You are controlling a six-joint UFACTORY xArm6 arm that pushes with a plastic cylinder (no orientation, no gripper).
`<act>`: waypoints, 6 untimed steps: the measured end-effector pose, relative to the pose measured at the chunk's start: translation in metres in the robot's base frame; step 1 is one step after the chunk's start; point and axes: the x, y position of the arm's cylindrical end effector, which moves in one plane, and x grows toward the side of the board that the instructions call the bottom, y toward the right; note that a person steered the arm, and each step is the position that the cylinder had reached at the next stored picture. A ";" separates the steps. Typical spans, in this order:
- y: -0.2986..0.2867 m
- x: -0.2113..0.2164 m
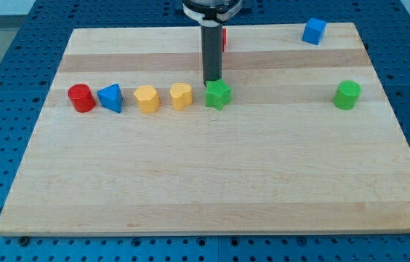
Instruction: Push the red star to the right of the green star
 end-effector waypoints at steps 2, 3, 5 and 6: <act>0.000 0.000; 0.000 -0.004; -0.058 -0.040; -0.098 -0.060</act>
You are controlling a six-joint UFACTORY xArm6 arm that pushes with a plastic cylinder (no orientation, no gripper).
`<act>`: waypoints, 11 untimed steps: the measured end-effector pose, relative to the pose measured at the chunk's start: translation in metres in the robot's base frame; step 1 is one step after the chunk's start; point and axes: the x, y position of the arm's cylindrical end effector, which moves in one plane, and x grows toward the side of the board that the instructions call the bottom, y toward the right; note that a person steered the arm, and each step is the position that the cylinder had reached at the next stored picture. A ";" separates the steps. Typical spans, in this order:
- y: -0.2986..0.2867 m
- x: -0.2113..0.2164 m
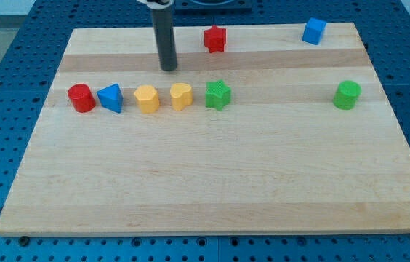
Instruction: Push the red star to the right of the green star
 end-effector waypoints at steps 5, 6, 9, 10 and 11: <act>0.085 -0.089; 0.111 -0.075; 0.149 -0.013; 0.149 -0.013; 0.149 -0.012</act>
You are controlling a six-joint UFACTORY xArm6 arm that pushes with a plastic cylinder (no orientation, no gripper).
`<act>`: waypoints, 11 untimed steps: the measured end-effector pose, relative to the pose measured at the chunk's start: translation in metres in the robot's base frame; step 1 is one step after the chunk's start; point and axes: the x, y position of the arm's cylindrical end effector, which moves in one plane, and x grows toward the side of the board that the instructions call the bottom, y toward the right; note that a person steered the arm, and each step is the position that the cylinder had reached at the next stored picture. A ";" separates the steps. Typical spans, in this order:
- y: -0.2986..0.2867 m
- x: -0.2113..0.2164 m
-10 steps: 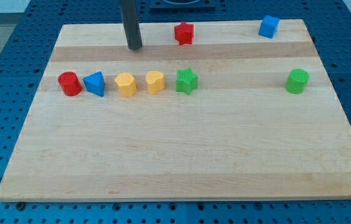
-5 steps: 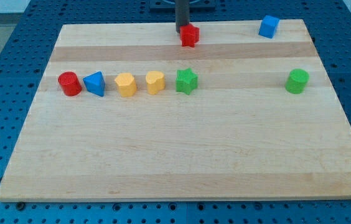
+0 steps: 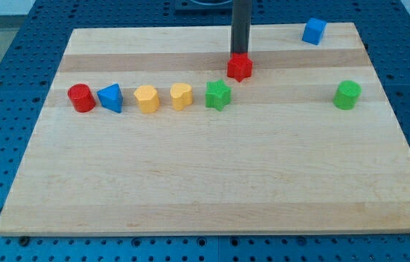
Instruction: Push the red star to the right of the green star
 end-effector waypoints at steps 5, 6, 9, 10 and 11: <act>0.030 0.012; 0.018 -0.005; -0.042 0.026; -0.023 0.030; 0.000 0.030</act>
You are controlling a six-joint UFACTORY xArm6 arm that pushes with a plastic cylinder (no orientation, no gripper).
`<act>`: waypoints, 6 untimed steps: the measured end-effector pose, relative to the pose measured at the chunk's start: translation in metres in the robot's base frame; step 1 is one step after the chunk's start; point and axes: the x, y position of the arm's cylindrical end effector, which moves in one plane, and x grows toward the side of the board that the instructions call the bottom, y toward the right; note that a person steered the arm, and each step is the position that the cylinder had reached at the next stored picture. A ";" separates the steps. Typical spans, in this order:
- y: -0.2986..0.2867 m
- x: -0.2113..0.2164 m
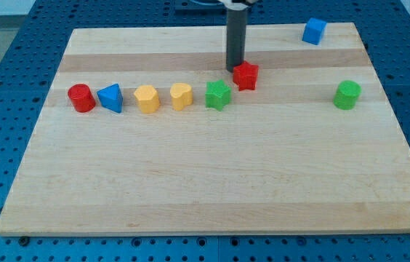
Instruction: Push the red star to the right of the green star
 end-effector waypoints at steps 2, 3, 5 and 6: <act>0.013 0.016; 0.013 0.029; 0.013 0.043; 0.013 0.048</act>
